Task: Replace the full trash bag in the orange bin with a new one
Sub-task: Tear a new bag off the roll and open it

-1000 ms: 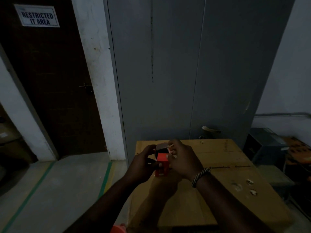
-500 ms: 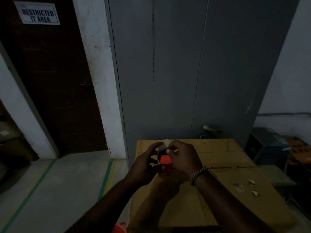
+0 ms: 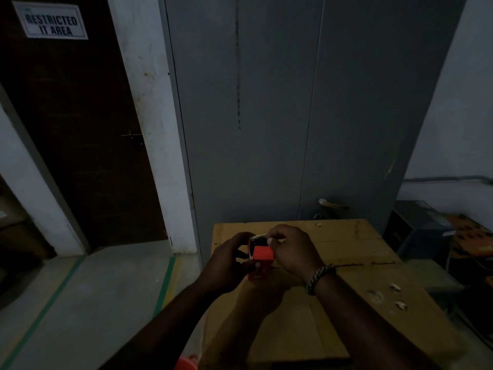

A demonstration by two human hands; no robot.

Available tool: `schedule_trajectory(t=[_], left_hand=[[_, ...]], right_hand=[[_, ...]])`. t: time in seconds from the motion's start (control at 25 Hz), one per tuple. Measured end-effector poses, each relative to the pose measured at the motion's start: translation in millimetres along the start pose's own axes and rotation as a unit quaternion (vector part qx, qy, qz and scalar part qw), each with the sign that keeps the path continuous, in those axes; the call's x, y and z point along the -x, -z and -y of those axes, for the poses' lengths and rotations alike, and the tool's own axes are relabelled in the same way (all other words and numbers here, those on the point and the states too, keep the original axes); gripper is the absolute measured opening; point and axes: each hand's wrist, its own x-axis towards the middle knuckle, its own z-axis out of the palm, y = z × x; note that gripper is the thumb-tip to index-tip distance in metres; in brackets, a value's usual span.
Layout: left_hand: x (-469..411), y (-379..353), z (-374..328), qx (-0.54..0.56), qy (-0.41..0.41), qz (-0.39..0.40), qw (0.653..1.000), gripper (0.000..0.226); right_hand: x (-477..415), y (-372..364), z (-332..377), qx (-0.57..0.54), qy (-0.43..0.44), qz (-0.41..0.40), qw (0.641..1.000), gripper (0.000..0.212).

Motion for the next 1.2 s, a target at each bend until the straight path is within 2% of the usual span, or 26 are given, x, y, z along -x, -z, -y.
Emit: schedule_trajectory(t=[0.08,0.2,0.4,0.52,0.64,0.76,0.92,1.2], left_hand=[[0,-1,0,-0.001,0.001,0.003,1.000,0.063],[0,-2,-1,0.000,0.005,0.000,1.000,0.064],[0,-2,1,0.001,0.000,-0.010,1.000,0.064],[1,-1,0,0.017,0.005,0.005,1.000,0.072],[6,1,-4,0.055,0.000,0.047,0.997,0.078],[8,0,-8,0.065,0.003,0.038,0.997,0.064],[7,-5,-3,0.018,-0.002,0.017,1.000,0.068],[13,-15,-2,-0.017,-0.022,-0.006,1.000,0.064]], right_hand=[[0,0,-1,0.014,0.003,-0.012,1.000,0.012],[2,0,-2,0.015,0.007,0.010,1.000,0.020],[5,13,-2,-0.041,0.011,0.098,0.994,0.050],[11,9,-2,0.003,0.033,0.107,0.994,0.061],[14,3,-2,0.071,0.048,0.068,0.994,0.061],[17,4,-1,0.060,0.053,0.078,0.994,0.056],[20,2,1,0.071,0.046,0.055,0.995,0.031],[33,-10,7,0.231,0.071,0.044,0.969,0.041]])
